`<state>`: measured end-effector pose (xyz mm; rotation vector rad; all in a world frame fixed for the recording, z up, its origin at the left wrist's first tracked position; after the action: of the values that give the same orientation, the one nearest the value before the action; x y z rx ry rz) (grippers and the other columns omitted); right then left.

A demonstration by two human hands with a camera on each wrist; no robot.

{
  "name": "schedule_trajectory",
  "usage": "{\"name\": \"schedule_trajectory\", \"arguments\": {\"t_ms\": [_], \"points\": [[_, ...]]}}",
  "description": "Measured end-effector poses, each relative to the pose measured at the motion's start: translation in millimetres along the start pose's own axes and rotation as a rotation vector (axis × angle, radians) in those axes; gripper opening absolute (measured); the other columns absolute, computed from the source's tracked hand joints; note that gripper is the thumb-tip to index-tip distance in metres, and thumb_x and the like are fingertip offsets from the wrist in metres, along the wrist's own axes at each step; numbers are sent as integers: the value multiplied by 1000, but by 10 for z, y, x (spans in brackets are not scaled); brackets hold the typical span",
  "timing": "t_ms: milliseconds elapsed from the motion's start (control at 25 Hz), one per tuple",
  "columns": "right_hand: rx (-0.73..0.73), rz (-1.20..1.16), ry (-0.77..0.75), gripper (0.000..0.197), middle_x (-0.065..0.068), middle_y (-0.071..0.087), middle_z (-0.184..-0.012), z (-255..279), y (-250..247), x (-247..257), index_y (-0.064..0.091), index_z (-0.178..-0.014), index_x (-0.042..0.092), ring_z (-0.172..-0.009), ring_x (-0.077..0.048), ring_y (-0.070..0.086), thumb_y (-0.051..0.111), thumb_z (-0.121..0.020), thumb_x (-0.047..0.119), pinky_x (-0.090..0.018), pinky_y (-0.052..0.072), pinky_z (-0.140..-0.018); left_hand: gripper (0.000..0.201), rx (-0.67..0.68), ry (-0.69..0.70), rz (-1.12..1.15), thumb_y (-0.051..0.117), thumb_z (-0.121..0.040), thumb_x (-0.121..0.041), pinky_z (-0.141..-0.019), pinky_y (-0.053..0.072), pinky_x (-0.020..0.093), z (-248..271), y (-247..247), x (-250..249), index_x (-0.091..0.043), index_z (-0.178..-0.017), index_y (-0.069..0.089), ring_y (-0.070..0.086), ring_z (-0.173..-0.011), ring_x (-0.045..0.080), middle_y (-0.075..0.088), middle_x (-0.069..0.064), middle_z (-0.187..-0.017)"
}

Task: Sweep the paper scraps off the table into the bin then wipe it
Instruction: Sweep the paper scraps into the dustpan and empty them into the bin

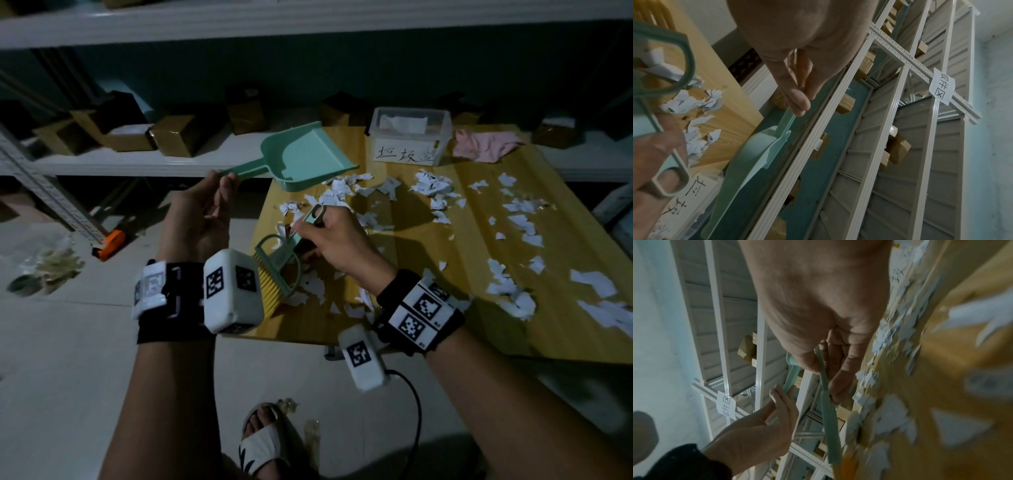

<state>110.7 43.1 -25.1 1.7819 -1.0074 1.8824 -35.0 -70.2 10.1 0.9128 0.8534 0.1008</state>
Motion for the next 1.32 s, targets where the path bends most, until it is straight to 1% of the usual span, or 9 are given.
{"name": "schedule_trajectory", "arguments": {"t_ms": [80,160,240,360,600,800,1080,1200,1320], "points": [[-8,-11,-11,22,-15,73,-85,12,-100,10,65,-88,-1,-74,-27,74,62,-94,21,-49,61,-69,14,0,-5,-8,59,-95,-11,-80,55,10,18,27,28,2,-99,64,69,-73,8,74,14,-79],[-35,39,-34,18,-9,72,-83,36,-213,45,64,-91,2,-68,-20,73,60,-97,19,-35,62,-64,15,1,-4,-16,59,-94,-12,-84,52,9,21,45,41,2,-96,64,67,-72,7,73,13,-77],[-76,88,-47,18,-7,72,-83,42,-359,35,63,-94,2,-65,-16,72,60,-97,20,-30,61,-60,14,6,0,-19,60,-95,-13,-85,52,9,12,82,78,1,-96,63,67,-72,7,73,13,-77],[-135,90,-48,19,-9,72,-83,37,-610,-17,62,-97,2,-65,-20,73,60,-96,20,-38,61,-62,14,16,-2,-29,58,-96,-12,-79,54,10,-9,173,183,1,-97,62,67,-68,7,72,13,-79],[-254,195,-12,16,-9,72,-81,86,-1209,-90,63,-94,4,-62,-18,72,59,-97,19,-45,62,-63,16,42,-82,-16,56,-97,-11,-72,55,11,80,385,489,2,-92,63,66,-65,8,70,13,-77],[-403,345,7,15,-8,73,-85,197,-1784,-42,65,-98,7,-62,-14,71,58,-97,20,-32,61,-60,18,49,-105,-31,56,-98,-12,-70,56,11,103,454,601,1,-87,63,65,-69,7,68,13,-83],[-582,465,34,16,0,68,-89,405,-2465,3,62,-108,10,-65,-2,67,54,-99,20,-13,51,-52,17,30,-97,-86,57,-97,-12,-77,55,11,66,473,672,2,-90,64,67,-74,8,69,14,-91],[-617,339,18,14,-1,70,-87,434,-2549,-16,63,-105,9,-59,1,67,55,-99,19,-12,53,-51,17,31,-89,-98,57,-97,-13,-81,55,11,49,465,667,1,-91,63,67,-73,7,69,14,-91],[-570,102,41,16,-7,71,-91,424,-2474,-64,63,-107,3,-71,-10,73,54,-98,14,-20,58,-57,16,47,-84,-93,58,-97,-14,-80,55,11,31,450,640,1,-96,63,67,-73,7,69,14,-94]]}}
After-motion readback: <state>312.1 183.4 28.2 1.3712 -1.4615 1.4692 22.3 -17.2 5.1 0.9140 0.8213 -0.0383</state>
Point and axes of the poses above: each hand's wrist, its own z-axis away from the middle knuckle, its own y-axis out of the palm, x = y × z, the point moved 9 cm from there along -z, towards the middle knuckle
